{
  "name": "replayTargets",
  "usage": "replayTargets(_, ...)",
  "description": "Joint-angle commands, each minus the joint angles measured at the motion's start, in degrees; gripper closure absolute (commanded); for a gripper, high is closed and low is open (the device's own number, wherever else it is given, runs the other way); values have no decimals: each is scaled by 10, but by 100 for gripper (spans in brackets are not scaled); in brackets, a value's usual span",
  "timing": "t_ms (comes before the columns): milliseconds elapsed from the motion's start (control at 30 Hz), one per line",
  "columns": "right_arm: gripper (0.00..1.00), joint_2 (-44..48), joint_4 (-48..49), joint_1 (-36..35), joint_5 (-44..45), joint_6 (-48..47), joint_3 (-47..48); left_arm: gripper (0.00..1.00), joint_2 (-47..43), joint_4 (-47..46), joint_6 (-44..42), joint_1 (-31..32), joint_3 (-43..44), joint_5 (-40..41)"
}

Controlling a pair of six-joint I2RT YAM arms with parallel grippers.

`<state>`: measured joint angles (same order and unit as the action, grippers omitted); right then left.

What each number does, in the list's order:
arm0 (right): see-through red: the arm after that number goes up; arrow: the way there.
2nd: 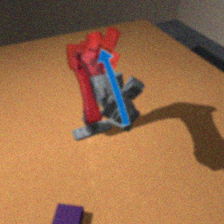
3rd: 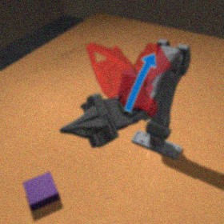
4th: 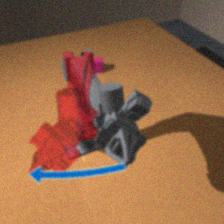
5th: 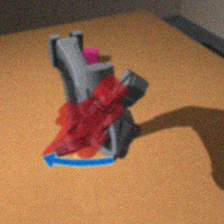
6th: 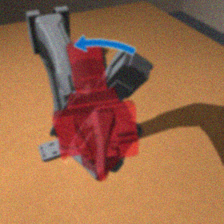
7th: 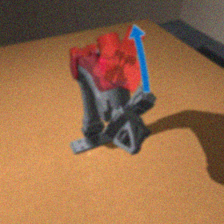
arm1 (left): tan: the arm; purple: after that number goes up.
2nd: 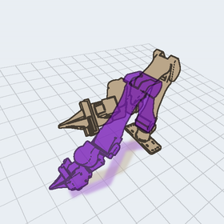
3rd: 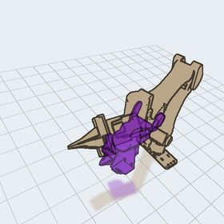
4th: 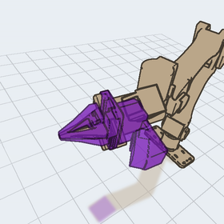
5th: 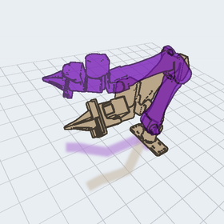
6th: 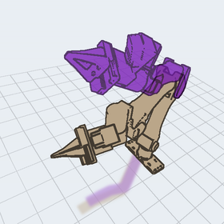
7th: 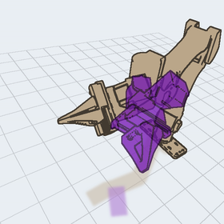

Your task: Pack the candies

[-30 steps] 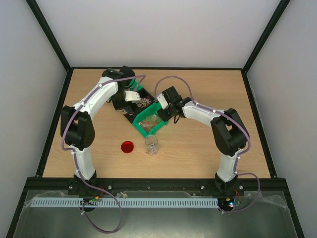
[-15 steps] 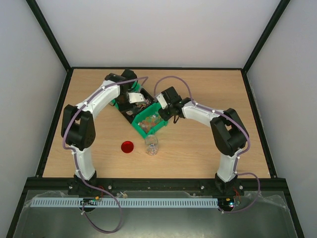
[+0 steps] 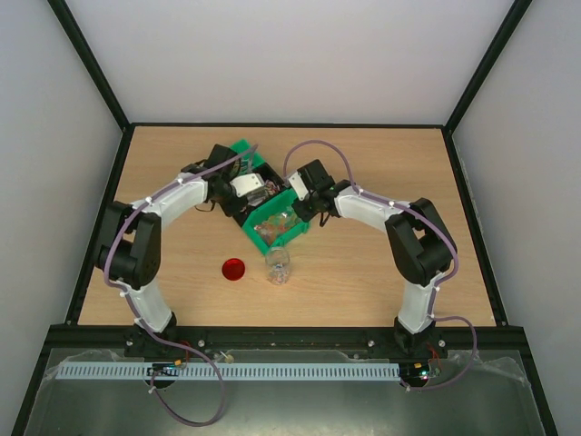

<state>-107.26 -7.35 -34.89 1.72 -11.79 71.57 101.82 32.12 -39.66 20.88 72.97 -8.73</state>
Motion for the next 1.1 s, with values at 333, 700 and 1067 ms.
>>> replayTargets(333,89,12,1,-10,-6,-3,-5,98,-65,-147,73,-45,-124,-209)
replayTargets(700,94,8,1,-7,27,16,3,98,-141,-178,70,-91,-181,-231)
replayTargets(1067,98,5,4,1,48,27,6,98,-181,-151,19,-137,-216,-214)
